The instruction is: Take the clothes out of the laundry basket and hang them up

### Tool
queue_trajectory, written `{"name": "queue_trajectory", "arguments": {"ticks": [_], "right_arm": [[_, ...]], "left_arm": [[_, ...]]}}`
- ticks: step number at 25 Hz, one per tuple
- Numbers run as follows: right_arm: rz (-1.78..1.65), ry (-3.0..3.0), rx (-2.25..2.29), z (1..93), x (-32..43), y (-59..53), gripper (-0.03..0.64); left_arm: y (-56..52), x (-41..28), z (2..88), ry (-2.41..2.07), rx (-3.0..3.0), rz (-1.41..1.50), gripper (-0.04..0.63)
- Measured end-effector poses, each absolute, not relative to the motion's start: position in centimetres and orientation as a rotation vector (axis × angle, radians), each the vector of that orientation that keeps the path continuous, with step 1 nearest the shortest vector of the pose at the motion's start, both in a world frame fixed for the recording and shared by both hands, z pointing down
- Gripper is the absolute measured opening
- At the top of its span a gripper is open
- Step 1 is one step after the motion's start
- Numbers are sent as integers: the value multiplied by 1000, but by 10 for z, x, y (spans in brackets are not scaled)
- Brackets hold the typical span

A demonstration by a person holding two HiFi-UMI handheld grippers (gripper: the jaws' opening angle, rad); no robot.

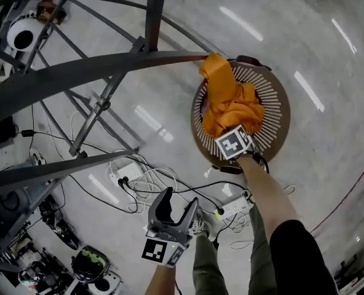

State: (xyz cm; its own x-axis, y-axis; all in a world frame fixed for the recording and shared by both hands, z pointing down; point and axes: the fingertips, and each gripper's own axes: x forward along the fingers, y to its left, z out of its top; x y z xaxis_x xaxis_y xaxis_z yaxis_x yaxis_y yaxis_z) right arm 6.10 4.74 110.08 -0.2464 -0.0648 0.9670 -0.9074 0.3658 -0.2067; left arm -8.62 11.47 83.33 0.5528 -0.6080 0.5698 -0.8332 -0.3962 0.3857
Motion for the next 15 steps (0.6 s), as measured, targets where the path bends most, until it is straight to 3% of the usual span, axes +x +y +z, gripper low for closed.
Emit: {"name": "queue_trajectory", "arguments": {"ticks": [1,8,15], "right_arm": [[1063,-1603,921,1101,64,46,22],[1173,-1735,1075,1054,74,41,17],[1144,-2004,1167,919,86,42,15]], "left_arm": [[117,-90,834,-1156,2135,451,278],[116,-110,814,-1194,2133,442,278],[104,-105,775,-1208,2162,404,278]]}}
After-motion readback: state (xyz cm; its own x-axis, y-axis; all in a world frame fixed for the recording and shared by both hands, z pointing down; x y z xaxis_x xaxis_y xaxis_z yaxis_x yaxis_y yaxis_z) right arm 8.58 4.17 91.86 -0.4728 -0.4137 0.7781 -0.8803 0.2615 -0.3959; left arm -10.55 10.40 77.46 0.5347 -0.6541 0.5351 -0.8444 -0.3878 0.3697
